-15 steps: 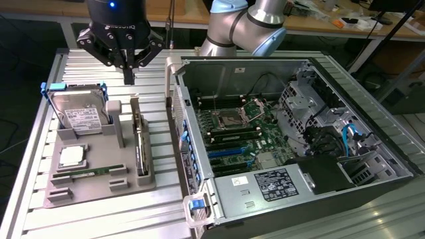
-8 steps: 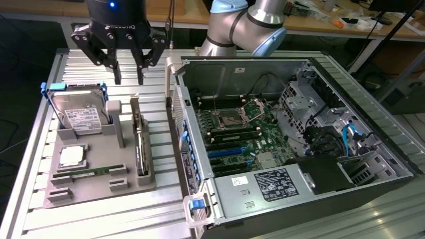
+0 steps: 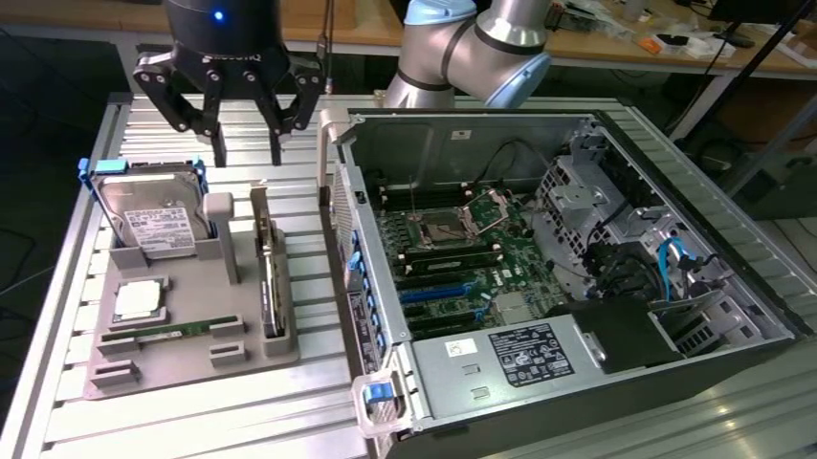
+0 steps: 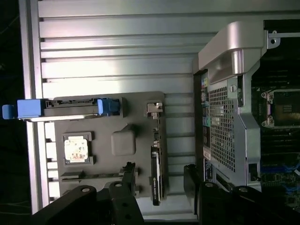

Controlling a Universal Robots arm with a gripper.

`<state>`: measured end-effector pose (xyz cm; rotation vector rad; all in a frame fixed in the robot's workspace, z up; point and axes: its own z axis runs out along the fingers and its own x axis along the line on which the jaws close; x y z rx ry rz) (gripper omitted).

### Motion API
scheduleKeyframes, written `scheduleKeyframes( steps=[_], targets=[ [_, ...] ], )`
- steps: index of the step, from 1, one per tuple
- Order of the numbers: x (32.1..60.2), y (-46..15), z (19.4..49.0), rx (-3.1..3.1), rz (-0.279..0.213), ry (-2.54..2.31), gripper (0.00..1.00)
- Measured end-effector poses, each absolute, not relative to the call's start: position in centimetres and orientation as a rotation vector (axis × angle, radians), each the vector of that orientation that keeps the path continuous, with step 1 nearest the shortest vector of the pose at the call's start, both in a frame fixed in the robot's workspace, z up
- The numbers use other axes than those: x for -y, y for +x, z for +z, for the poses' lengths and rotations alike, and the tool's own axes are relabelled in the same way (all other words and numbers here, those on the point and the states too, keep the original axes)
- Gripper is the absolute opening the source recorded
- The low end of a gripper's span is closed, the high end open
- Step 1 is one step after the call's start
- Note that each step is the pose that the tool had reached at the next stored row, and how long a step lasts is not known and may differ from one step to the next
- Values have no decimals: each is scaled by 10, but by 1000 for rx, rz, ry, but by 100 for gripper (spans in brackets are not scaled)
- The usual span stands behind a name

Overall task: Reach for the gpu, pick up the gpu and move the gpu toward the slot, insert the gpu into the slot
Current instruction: 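Pick up the gpu and move the gpu toward the slot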

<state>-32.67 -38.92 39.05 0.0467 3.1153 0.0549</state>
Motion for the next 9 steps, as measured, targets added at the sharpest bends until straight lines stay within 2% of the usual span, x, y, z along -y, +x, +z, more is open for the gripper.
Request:
scheduleKeyframes(
  steps=[9],
  targets=[
    [404, -327, 383, -3116, 56, 1, 54]
  ],
)
